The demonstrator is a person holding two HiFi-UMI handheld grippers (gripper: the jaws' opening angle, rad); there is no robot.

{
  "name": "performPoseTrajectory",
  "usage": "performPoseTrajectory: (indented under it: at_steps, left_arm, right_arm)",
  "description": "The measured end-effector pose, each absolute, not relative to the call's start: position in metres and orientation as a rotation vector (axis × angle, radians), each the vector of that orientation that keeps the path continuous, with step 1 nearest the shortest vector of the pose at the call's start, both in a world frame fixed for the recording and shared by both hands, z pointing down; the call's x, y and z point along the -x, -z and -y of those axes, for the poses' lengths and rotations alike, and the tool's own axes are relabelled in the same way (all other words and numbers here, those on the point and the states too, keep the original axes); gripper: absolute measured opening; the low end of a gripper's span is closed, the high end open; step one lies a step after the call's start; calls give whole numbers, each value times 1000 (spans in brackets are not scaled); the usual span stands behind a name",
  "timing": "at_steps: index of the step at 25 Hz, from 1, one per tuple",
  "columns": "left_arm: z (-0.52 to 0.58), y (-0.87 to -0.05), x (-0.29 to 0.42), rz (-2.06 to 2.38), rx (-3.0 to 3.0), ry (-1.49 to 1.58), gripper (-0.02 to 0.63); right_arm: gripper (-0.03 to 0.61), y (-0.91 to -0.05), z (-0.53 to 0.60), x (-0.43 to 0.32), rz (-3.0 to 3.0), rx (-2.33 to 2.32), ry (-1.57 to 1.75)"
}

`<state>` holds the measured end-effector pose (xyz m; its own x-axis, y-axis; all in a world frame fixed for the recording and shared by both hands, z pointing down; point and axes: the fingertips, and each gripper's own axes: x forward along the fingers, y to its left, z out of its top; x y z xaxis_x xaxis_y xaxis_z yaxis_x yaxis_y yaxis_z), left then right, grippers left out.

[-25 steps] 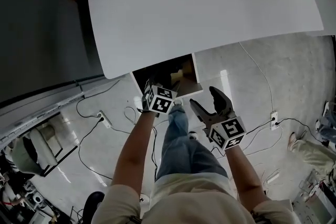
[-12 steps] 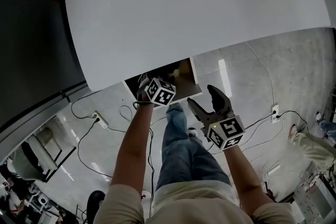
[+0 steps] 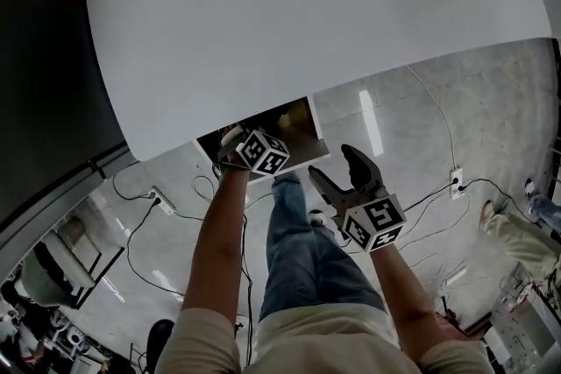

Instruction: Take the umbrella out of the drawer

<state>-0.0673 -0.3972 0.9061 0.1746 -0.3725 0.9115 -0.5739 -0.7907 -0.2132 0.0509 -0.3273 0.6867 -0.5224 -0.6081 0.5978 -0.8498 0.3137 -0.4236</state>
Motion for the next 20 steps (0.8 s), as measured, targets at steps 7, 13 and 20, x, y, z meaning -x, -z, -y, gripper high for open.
performPoseTrajectory:
  at_steps: [7, 13, 20]
  left_arm:
    - [392, -899, 68, 858, -2202, -1649, 279]
    - [389, -859, 65, 972, -2254, -1534, 275]
    - [368, -790, 58, 1127, -2298, -1359, 276]
  right_arm:
    - [347, -681, 326, -58, 2263, -1326, -1039]
    - [347, -665, 315, -58, 2298, -1328, -1033]
    - [347, -630, 277, -58, 2359, -1298, -978]
